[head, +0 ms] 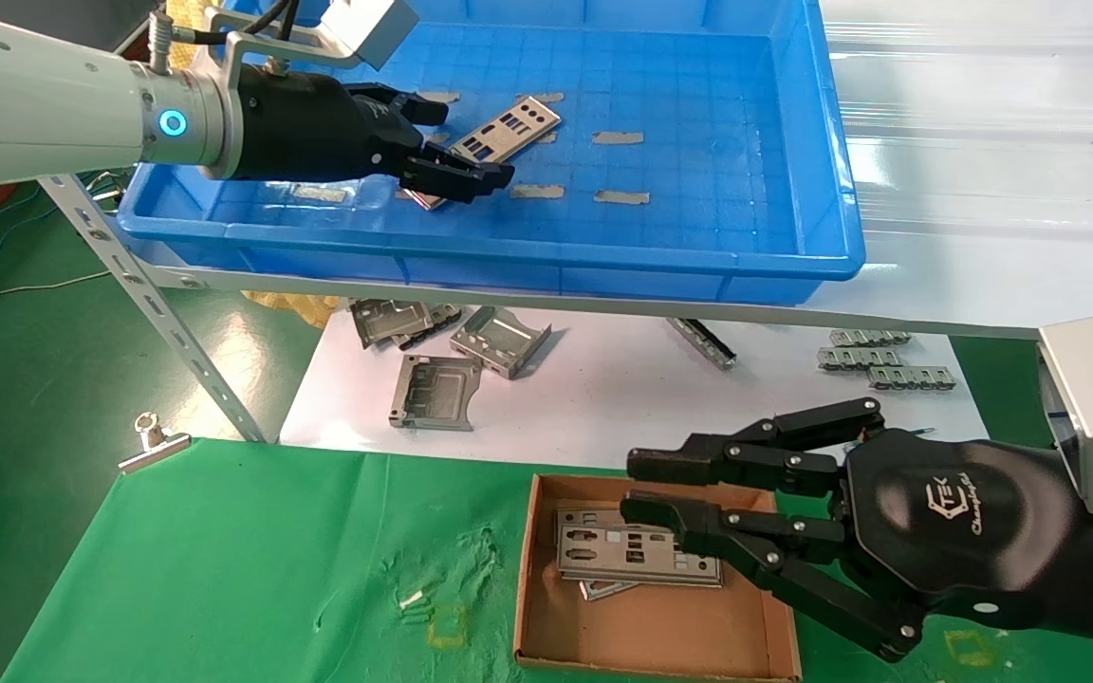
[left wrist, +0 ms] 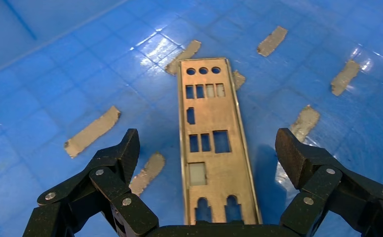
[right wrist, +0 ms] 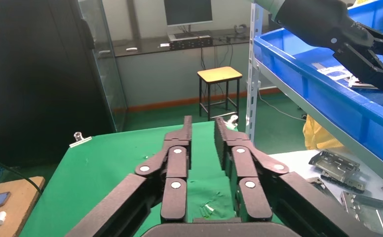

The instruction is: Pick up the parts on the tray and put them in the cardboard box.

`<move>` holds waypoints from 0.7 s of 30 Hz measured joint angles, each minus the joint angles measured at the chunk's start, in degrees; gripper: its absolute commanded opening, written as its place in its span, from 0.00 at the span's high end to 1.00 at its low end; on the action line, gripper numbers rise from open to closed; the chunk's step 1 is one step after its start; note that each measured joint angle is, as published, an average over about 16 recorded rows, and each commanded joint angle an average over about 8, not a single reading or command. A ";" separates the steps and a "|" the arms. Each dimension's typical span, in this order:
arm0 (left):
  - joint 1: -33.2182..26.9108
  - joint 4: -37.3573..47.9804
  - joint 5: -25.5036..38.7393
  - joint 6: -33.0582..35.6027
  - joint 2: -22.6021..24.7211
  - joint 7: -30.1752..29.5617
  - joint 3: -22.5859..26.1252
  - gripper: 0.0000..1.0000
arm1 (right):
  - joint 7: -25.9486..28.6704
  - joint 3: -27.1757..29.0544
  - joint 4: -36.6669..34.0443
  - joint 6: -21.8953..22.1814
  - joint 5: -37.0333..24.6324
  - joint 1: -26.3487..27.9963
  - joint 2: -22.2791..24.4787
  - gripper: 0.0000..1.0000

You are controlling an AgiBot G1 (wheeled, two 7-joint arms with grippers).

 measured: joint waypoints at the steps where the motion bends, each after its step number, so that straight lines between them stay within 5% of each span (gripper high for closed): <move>1: -0.04 0.12 0.04 0.04 0.04 0.04 0.04 0.00 | 0.00 0.00 0.00 0.00 0.00 0.00 0.00 0.00; 7: -0.21 0.61 0.29 0.15 0.21 0.24 0.24 0.03 | 0.00 0.00 0.00 0.00 0.00 0.00 0.00 0.00; 15: -0.33 0.86 0.81 -0.22 0.44 0.28 0.65 0.96 | 0.00 0.00 0.00 0.00 0.00 0.00 0.00 0.00; 21: -0.36 0.84 1.10 -0.60 0.61 0.06 0.90 1.00 | 0.00 0.00 0.00 0.00 0.00 0.00 0.00 0.00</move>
